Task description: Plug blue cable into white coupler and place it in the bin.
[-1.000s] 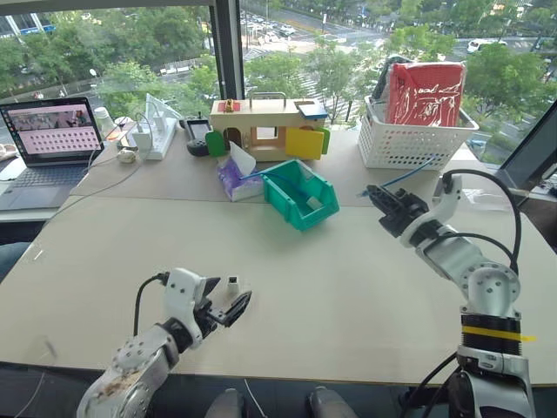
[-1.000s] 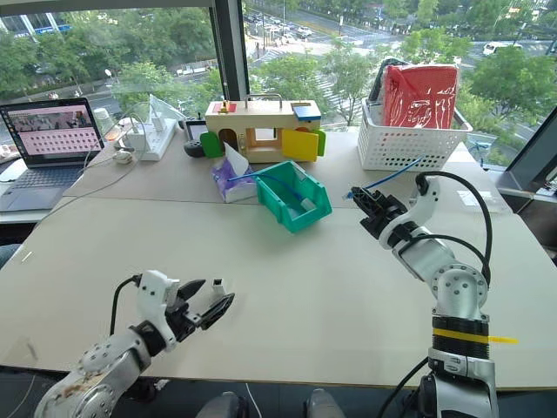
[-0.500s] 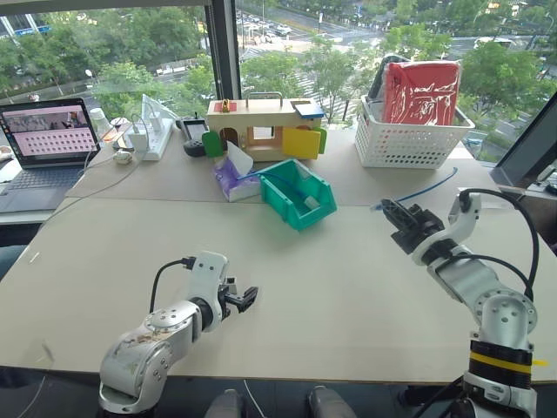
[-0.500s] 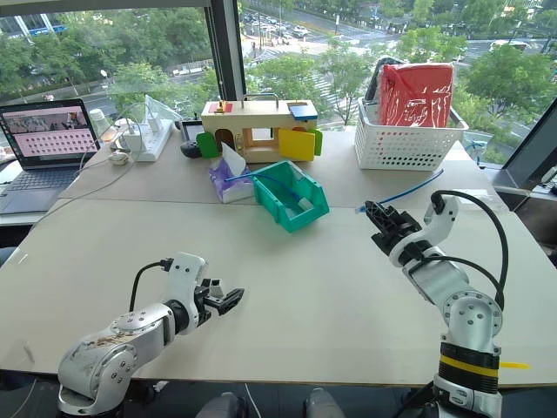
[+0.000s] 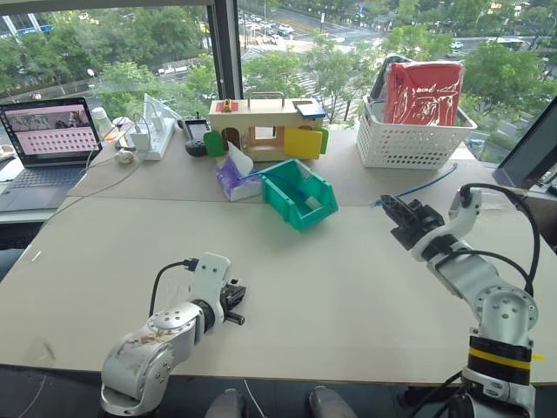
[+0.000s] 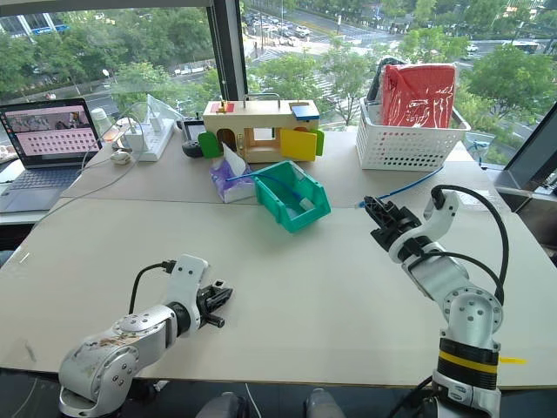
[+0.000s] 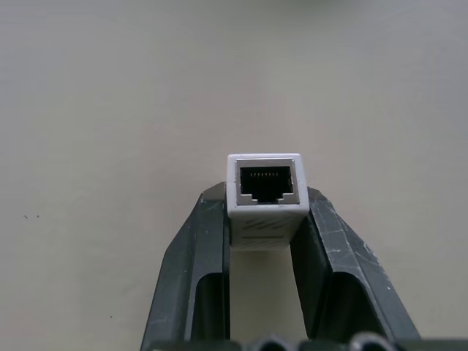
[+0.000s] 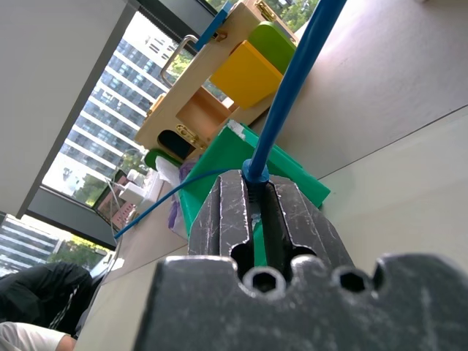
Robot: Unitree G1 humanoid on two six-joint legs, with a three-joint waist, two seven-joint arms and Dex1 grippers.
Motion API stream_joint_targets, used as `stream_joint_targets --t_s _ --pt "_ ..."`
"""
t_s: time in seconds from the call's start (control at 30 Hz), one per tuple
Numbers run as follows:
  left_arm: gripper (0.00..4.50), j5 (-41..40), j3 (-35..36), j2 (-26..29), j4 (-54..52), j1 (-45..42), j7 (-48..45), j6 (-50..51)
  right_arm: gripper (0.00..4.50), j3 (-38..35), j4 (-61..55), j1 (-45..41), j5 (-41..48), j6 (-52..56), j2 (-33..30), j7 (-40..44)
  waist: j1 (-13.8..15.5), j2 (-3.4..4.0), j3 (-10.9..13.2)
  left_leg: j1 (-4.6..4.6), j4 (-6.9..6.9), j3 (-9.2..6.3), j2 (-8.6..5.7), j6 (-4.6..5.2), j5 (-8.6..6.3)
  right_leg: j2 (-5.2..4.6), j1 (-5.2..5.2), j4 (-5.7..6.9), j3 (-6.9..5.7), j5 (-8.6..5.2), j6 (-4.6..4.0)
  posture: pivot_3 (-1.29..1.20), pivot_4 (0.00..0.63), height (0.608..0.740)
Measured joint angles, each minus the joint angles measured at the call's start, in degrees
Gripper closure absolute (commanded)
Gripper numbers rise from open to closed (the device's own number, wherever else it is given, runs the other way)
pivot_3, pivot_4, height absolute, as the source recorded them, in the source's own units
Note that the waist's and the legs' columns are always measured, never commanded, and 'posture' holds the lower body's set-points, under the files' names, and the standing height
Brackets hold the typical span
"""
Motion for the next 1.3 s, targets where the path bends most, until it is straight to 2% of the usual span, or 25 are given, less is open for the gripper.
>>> stream_joint_targets --t_s 0.17,0.27,0.3,0.37,0.47,0.57,0.63,0.73,0.8,0.87,1.03,1.3 --pt "3.84 2.54 -1.48 8.99 7.53 -0.39 -11.81 -18.14 4.50 -0.01 0.02 -0.46 0.09 0.04 0.00 -0.15 -0.04 0.01 0.00 -0.01 -0.01 0.06 0.02 0.00 0.00 -0.01 -0.04 -0.03 0.02 0.05 -0.11 0.00 0.150 0.739" --pt "3.84 7.43 -6.67 17.07 17.23 -2.24 -24.79 -35.98 4.50 0.42 0.05 -1.92 -0.60 0.02 0.15 -0.02 0.01 0.04 0.01 0.00 -0.04 0.09 0.02 0.00 0.00 -0.02 -0.06 -0.06 0.01 -0.01 -0.25 0.00 0.150 0.739" --pt "3.84 8.66 -7.83 17.18 19.52 -2.73 -27.58 -40.38 4.50 0.71 0.05 -2.13 -1.03 0.01 0.34 0.02 0.02 0.06 0.02 0.00 -0.05 0.13 0.01 0.00 0.00 -0.07 -0.04 -0.09 0.03 -0.03 -0.28 0.00 0.150 0.739" --pt "3.84 7.76 -9.07 14.03 23.64 -3.63 -32.47 -46.32 4.50 1.95 -0.22 -2.16 -2.33 0.01 1.35 -0.11 0.10 0.05 0.02 -0.11 -0.07 0.16 0.00 0.00 -0.01 -0.13 -0.07 -0.18 0.02 0.04 -0.15 0.00 0.150 0.739" --pt "3.84 6.60 -11.73 12.24 29.17 -6.46 -40.22 -52.10 4.50 5.39 -3.60 -0.16 -3.79 0.96 2.30 -0.64 0.25 0.04 0.03 -0.27 -0.07 0.10 0.00 0.01 -0.01 -0.11 -0.18 -0.18 -0.03 0.04 -0.10 0.00 0.150 0.739" --pt "3.84 6.79 -12.78 9.41 33.24 -9.45 -42.68 -55.44 4.50 8.41 -8.13 3.29 -3.36 3.91 2.31 -2.65 0.30 0.04 0.03 -0.31 -0.07 0.05 -0.02 0.02 -0.01 -0.12 -0.18 -0.17 -0.05 0.03 -0.08 0.00 0.150 0.739" --pt "3.84 7.19 -14.30 7.36 34.35 -10.37 -42.89 -54.85 4.50 11.28 -13.39 7.25 -1.14 6.84 2.10 -4.48 0.24 0.04 0.03 -0.32 -0.07 0.01 -0.02 0.04 -0.03 -0.12 -0.16 -0.16 -0.06 0.02 -0.06 0.00 0.150 0.739" --pt "3.84 10.44 -18.02 7.07 34.42 -10.51 -42.04 -51.25 4.50 14.67 -17.89 11.46 -0.14 8.93 2.20 -7.56 -0.23 0.04 0.03 -0.30 -0.05 0.01 -0.02 0.04 -0.02 -0.11 -0.16 -0.12 -0.02 0.02 -0.04 0.00 0.150 0.739" --pt "3.84 10.91 -18.05 6.83 32.56 -10.49 -40.91 -48.25 4.50 15.66 -18.83 12.70 -0.17 9.04 2.32 -9.17 -0.21 0.04 0.03 -0.18 -0.04 0.01 0.00 0.04 -0.02 -0.10 -0.10 -0.08 -0.03 -0.03 0.03 0.00 0.150 0.739" --pt "3.84 10.98 -17.91 5.72 30.41 -10.51 -38.72 -43.20 4.50 16.88 -19.95 12.84 -0.15 9.04 2.70 -10.73 -0.14 0.04 0.03 -0.04 -0.03 0.01 0.01 0.04 -0.01 -0.10 0.02 -0.05 -0.02 -0.20 0.32 0.00 0.150 0.739" --pt "3.84 10.30 -17.20 1.76 27.36 -11.84 -33.55 -32.06 4.50 20.48 -21.54 13.37 1.52 9.90 2.90 -11.96 0.20 0.03 0.02 -0.02 0.01 -0.01 -0.02 0.05 -0.01 -0.11 0.07 -0.06 -0.03 -0.21 0.36 0.00 0.150 0.739" --pt "3.84 10.09 -17.85 1.29 19.08 -14.08 -27.76 -14.60 4.50 22.79 -21.61 13.13 1.84 9.98 2.92 -12.46 -0.12 0.03 0.02 -0.03 -0.01 -0.02 0.01 0.05 -0.01 -0.06 0.02 -0.05 -0.03 -0.21 0.35 0.00 0.150 0.739"
